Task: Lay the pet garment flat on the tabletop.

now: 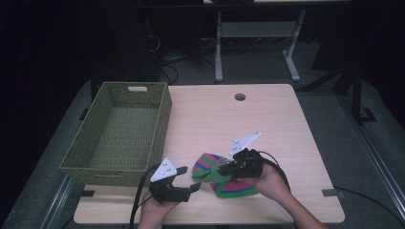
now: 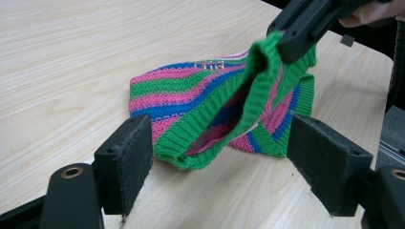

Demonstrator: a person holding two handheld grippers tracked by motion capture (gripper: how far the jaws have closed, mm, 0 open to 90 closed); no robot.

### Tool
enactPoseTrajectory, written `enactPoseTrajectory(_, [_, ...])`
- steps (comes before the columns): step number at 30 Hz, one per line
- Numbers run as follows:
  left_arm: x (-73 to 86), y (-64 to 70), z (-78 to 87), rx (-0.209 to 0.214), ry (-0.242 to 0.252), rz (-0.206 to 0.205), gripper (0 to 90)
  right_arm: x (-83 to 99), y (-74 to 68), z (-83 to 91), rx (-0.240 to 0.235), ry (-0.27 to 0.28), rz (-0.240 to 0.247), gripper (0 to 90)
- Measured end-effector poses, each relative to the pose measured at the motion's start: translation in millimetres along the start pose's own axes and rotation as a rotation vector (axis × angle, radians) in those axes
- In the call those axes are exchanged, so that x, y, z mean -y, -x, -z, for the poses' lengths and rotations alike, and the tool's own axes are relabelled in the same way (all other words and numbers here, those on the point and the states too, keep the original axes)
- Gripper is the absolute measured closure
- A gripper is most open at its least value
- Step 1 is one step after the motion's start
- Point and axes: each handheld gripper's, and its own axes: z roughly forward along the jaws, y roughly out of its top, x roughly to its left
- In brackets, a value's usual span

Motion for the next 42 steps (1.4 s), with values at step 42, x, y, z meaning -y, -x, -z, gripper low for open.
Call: enactPoseTrajectory(42, [-25.2,-3.5,-31.6,0.019,-0.002,-0.068,51.7,-13.5,4.2,73.7,0.016,0.164,0.009,84.4])
